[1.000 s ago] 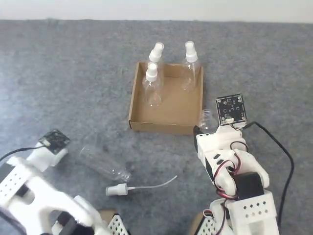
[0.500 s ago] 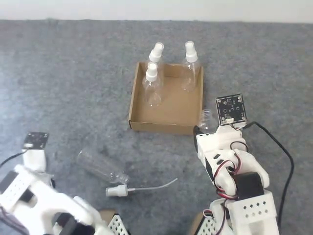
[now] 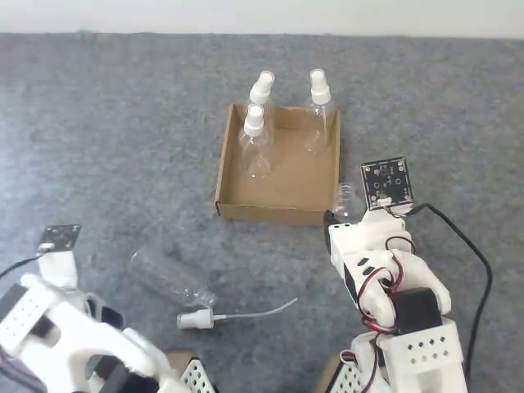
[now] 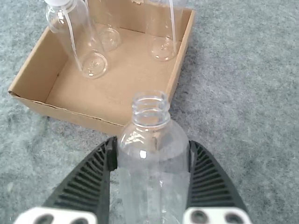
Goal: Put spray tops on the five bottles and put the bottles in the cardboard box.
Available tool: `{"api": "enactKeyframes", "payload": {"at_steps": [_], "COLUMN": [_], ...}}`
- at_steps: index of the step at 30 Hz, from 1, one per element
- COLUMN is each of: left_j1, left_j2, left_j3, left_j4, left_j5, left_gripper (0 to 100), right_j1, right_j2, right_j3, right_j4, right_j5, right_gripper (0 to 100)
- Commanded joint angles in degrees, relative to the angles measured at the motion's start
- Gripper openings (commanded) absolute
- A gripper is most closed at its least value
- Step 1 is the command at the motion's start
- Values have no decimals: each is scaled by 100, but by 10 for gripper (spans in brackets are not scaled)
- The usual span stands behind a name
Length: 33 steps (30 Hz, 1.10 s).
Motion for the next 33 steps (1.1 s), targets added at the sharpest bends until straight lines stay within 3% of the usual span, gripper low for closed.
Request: {"api": "enactKeyframes", "payload": {"at_steps": [1,7,12,18,33], "left_j1": [44,580,1055,1222,800], "left_j2": [-149,-105,-88,-18,3473], "left_j3": [-1015,-1657,-2088,-2475,-5095], "left_j4": [1046,1591,1222,1169,1055], "left_j5": [79,343,1222,1380,1468], "left_gripper": [246,246,246,246,245], "right_j1": [84,84,84,92,92], "right_j2": [-92,-92,-92,-92,-92], "right_j3": [-88,-88,-88,-88,-88], "right_j4": [-163,-163,-163,-163,-163], "right_j5": [-26,-18,-18,-18,-18], "right_gripper": [7,7,7,7,7]}}
